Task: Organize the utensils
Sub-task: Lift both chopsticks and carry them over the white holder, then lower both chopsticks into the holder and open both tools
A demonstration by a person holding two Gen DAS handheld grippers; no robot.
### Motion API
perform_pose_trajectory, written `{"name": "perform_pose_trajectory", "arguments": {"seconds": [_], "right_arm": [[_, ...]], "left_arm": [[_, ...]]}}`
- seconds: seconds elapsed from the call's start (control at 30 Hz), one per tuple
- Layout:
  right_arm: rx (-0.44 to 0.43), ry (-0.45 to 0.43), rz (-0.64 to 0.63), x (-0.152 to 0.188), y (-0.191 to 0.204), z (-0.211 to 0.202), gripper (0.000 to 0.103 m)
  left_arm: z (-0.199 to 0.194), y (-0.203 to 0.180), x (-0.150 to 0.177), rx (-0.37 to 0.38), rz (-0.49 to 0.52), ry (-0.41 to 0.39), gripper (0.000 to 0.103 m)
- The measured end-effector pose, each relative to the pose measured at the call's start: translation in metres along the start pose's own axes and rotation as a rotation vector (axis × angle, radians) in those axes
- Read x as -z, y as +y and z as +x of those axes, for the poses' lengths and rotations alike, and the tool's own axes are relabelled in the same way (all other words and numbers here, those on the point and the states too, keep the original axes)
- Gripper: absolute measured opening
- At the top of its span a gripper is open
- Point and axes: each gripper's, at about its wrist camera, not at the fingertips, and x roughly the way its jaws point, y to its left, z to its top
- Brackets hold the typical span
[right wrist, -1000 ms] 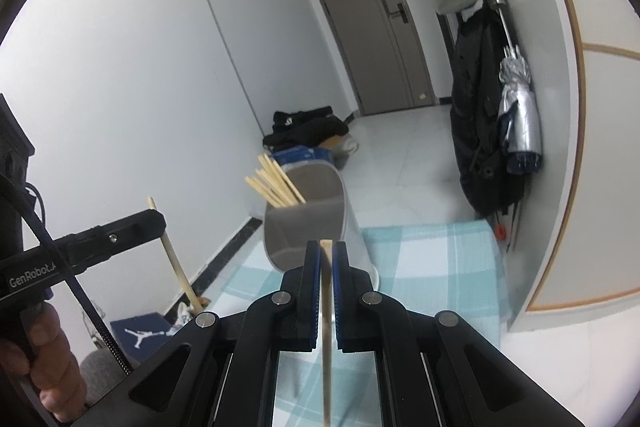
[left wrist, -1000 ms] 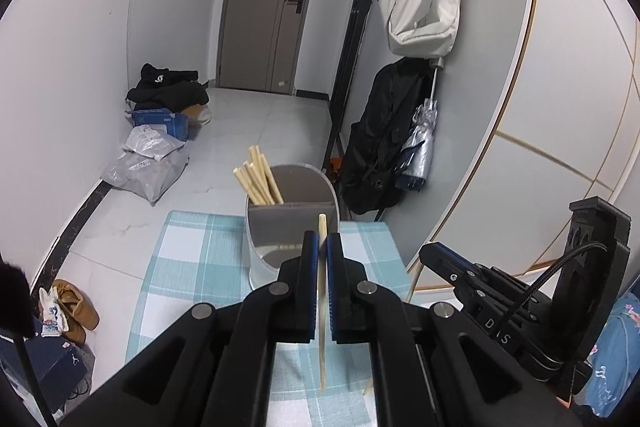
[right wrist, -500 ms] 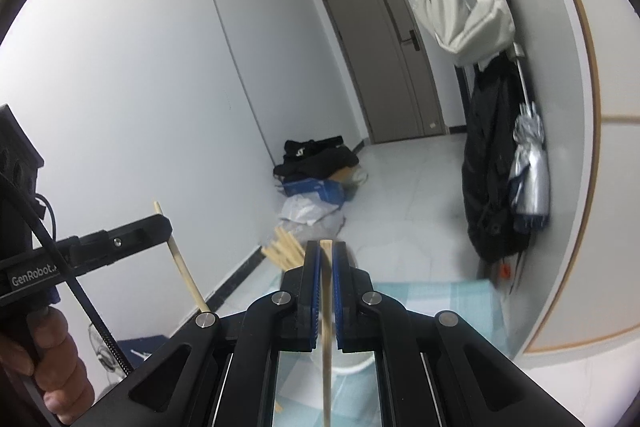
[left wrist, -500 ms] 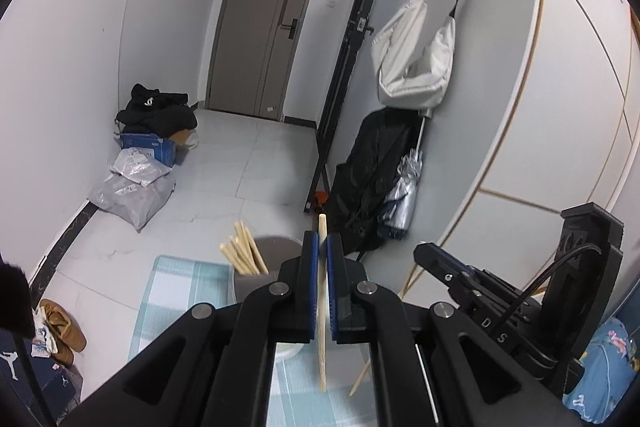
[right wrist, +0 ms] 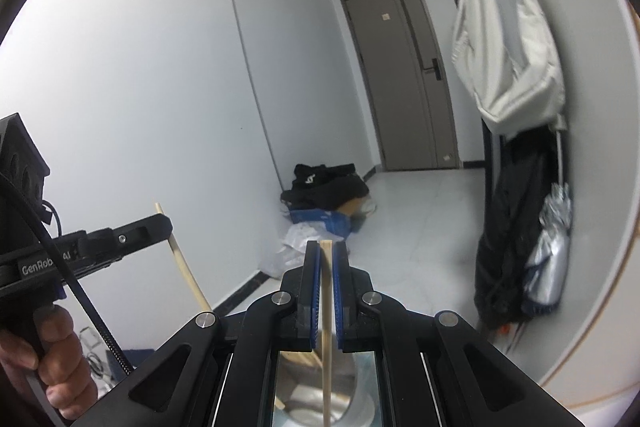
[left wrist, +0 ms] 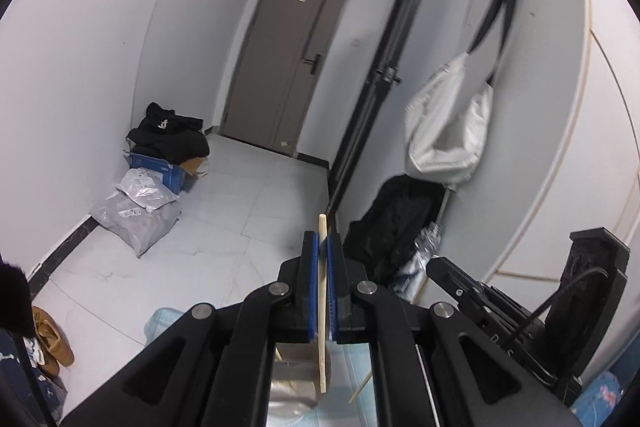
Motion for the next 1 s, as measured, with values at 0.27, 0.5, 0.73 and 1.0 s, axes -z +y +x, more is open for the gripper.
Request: {"name": "perform_pose_trajectory", "arguments": {"seconds": [0.27,0.5,0.73,1.0], "right_arm": [[-0.008,-0.016,-0.017,-0.010,-0.007,0.046,0.005],[-0.047,0.004,-0.060,-0.007,-0.001,0.086,0.005],[-0.091,0.047,-0.133,0.006,0.001,0.108,0.005],[-0.113,0.075,-0.229,0.024,0.003,0.110,0.005]], "left_arm": [[0.040,0.026,0.004,-0.061,-0.067,0.019,0.001],[0.062,0.052,0.013,-0.057,-0.142,0.048,0.001],[0.073,0.055,0.022,-0.032,-0.150,0.056,0.001],[0.082,0.053,0.036,-0.008,-0.155,0.081,0.001]]}}
